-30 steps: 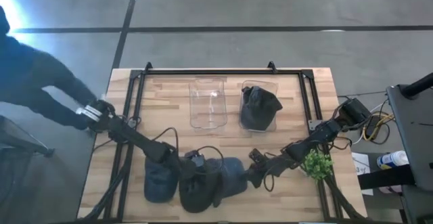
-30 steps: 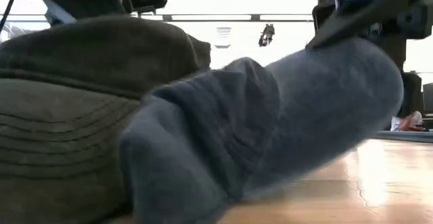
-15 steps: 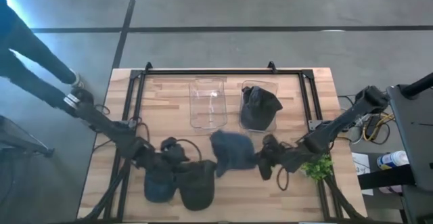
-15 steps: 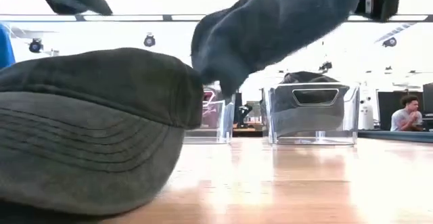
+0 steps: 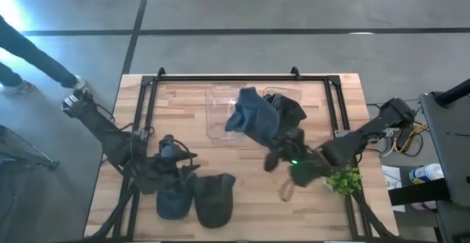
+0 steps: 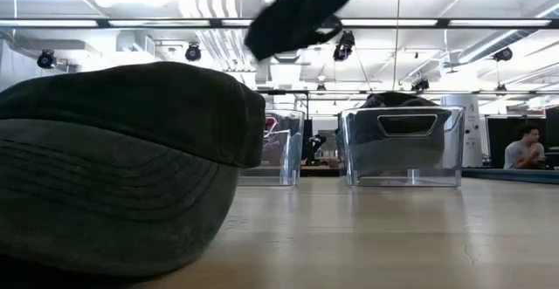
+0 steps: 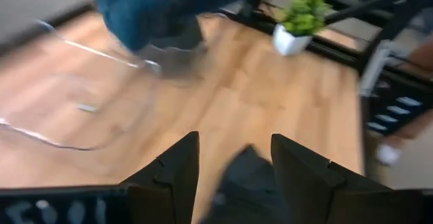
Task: Pick & Place hat
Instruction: Put the right blue cap into the left transparent bin
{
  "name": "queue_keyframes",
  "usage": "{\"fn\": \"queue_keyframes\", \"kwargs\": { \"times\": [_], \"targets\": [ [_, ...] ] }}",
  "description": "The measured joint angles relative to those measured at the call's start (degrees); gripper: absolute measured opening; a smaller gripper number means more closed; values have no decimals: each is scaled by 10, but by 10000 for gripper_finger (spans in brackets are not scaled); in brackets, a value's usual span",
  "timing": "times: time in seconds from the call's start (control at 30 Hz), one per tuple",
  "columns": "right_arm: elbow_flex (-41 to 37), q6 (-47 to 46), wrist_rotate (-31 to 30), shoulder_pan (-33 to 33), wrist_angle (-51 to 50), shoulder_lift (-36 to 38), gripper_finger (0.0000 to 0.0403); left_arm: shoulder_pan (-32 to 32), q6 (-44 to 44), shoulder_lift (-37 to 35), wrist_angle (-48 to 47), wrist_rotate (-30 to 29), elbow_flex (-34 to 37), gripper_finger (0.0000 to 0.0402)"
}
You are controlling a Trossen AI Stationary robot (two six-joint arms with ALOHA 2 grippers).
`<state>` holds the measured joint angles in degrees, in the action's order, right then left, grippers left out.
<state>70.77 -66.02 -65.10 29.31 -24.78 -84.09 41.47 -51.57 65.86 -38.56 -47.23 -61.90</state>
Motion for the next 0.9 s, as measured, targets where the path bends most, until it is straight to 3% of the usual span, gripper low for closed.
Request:
{"fn": "queue_keyframes", "kwargs": {
  "times": [0.4, 0.7, 0.9],
  "targets": [
    [103, -109, 54, -152, 1, -188, 13, -6, -188, -61, -251, -37, -12, 177],
    [186, -139, 158, -241, 72, -315, 13, -9, -166, -91, -309, -37, -3, 177],
    [268, -146, 166, -250, -13, -379, 13, -10, -129, -91, -322, -38, 4, 177]
  ]
}}
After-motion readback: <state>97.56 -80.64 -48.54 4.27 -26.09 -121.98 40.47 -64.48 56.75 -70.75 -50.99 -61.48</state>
